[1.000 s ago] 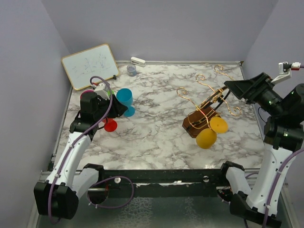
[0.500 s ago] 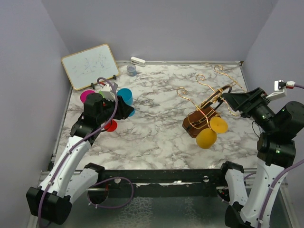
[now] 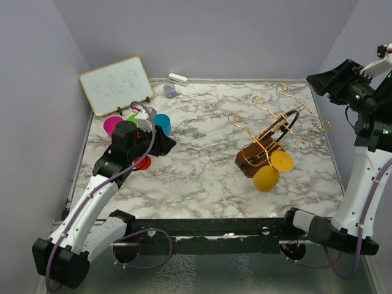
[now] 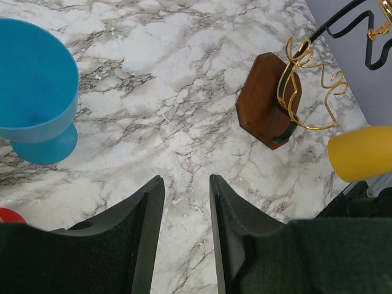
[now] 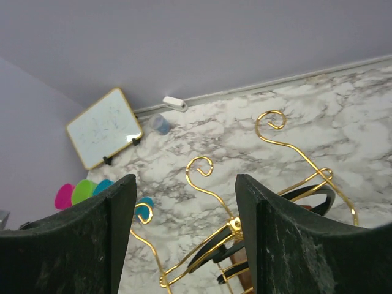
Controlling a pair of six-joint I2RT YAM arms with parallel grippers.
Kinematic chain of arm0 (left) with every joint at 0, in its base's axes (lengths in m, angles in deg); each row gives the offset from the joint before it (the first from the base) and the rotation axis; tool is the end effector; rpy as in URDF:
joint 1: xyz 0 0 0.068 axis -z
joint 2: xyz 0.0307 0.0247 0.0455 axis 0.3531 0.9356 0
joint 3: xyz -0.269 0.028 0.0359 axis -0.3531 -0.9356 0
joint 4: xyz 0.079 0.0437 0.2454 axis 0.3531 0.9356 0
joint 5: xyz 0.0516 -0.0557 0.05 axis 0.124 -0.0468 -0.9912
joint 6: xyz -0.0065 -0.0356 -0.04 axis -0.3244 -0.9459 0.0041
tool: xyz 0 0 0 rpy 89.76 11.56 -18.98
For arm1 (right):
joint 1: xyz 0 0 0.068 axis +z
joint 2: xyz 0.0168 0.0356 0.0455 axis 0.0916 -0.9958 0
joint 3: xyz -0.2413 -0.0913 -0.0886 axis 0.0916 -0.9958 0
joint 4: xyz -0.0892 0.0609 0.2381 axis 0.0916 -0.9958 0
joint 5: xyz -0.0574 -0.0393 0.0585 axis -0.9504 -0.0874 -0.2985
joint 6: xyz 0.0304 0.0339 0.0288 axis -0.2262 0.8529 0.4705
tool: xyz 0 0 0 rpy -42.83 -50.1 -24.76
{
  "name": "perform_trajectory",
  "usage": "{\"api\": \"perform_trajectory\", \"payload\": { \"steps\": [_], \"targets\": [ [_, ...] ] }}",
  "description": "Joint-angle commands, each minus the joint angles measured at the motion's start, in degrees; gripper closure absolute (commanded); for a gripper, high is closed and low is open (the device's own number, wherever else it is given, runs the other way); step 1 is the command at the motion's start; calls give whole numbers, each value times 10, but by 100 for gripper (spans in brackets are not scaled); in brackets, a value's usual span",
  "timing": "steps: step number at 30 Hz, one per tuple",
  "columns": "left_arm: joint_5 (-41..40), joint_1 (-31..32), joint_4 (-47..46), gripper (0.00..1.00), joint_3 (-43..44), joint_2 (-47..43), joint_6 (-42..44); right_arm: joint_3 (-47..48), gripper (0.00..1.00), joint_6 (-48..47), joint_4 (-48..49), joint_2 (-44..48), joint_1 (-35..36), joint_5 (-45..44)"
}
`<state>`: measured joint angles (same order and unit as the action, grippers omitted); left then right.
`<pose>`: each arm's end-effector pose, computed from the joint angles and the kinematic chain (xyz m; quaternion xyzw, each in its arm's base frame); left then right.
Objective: Take the wine glass off the wine glass rack
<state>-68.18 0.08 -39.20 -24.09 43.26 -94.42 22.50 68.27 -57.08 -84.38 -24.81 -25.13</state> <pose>0.1862 -0.0836 0.3218 0.0792 0.8115 -0.3443 0.4656 0.1757 -0.0405 0.5173 0.1199 0.7534 0.2771 0.5842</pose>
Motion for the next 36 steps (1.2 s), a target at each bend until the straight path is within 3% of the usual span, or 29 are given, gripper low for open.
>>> {"api": "perform_trajectory", "payload": {
  "steps": [1,5,9,14,18,28,36],
  "targets": [
    [-20,3,5,62,9,-2,6,45,34,-84,-64,-42,-34,1],
    [-27,3,9,62,10,2,9,-53,34,-46,-14,-18,-153,99],
    [-31,3,10,61,11,8,10,-204,35,44,69,73,-231,170],
    [-27,3,7,62,10,17,7,-340,35,107,35,249,-229,140],
    [-21,9,7,62,10,28,5,-384,36,100,-44,341,-188,67],
    [-9,12,1,62,7,30,1,-374,40,58,-160,370,-130,-73],
    [0,14,-4,62,3,30,-3,-414,46,69,-189,401,-126,-26]
  ]
}}
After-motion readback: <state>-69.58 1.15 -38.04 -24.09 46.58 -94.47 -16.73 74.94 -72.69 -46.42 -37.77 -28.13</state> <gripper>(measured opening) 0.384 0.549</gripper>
